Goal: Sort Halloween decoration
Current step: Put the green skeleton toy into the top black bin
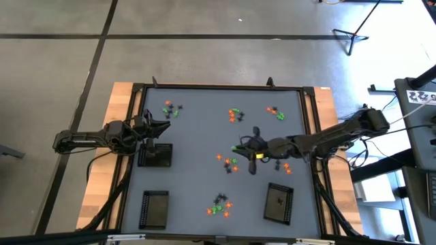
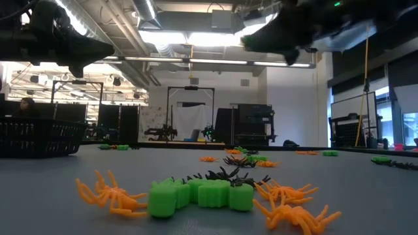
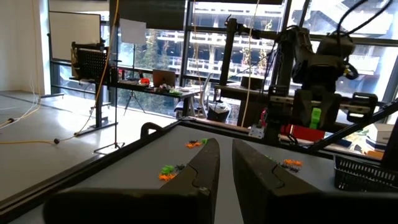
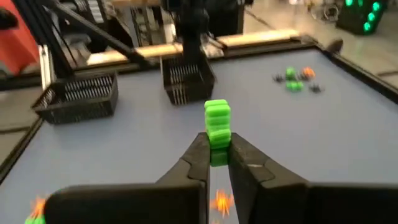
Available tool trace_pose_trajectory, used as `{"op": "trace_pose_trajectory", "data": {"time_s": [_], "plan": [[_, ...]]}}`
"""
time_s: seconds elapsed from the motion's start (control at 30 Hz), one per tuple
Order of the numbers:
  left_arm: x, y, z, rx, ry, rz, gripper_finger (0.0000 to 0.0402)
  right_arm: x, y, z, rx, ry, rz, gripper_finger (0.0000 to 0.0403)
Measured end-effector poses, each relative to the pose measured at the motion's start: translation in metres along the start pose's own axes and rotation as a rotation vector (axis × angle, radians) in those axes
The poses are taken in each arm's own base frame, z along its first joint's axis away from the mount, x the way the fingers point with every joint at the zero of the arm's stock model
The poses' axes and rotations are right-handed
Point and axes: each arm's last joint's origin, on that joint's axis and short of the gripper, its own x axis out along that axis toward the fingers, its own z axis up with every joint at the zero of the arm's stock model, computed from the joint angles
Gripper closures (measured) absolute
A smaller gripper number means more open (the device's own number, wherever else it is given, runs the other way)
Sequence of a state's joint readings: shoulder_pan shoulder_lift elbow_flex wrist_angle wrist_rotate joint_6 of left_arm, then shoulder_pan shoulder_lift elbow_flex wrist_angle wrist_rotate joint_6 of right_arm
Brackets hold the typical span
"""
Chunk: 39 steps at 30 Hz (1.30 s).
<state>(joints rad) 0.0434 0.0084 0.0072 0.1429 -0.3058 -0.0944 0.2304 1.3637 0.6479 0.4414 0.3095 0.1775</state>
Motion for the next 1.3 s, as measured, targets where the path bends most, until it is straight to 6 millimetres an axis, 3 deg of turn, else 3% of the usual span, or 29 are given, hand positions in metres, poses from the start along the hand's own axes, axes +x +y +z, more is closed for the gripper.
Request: {"op": "trace_pose_trajectory", "data": {"time_s": [0.17,0.37,0.57,0.7,0.83,1.07,1.3], "plan": [[0.0,0.0,0.0,0.0,0.0,0.0,0.0363,0.035,-0.013,0.001,-0.008,-0.036,0.038,0.0367],[0.0,0.0,0.0,0.0,0.0,0.0,0.0363,0.087,-0.021,0.017,-0.086,-0.007,0.105,0.0366],[0.0,0.0,0.0,0.0,-0.001,0.0,0.0363,0.141,-0.017,0.032,-0.164,0.03,0.157,0.0366],[0.0,0.0,0.0,-0.001,-0.001,-0.001,0.0363,0.166,-0.013,0.042,-0.197,0.042,0.166,0.0366],[0.0,0.0,0.0,0.0,0.0,-0.002,0.0363,0.178,-0.011,0.045,-0.224,0.058,0.181,0.0366],[0.0,0.0,0.0,0.0,0.0,-0.003,0.0363,0.18,-0.018,0.051,-0.222,0.012,0.248,0.0365],[0.0,0.0,0.0,0.0,0.0,-0.003,0.0362,0.18,-0.044,0.048,-0.151,-0.039,0.342,0.0365]]}}
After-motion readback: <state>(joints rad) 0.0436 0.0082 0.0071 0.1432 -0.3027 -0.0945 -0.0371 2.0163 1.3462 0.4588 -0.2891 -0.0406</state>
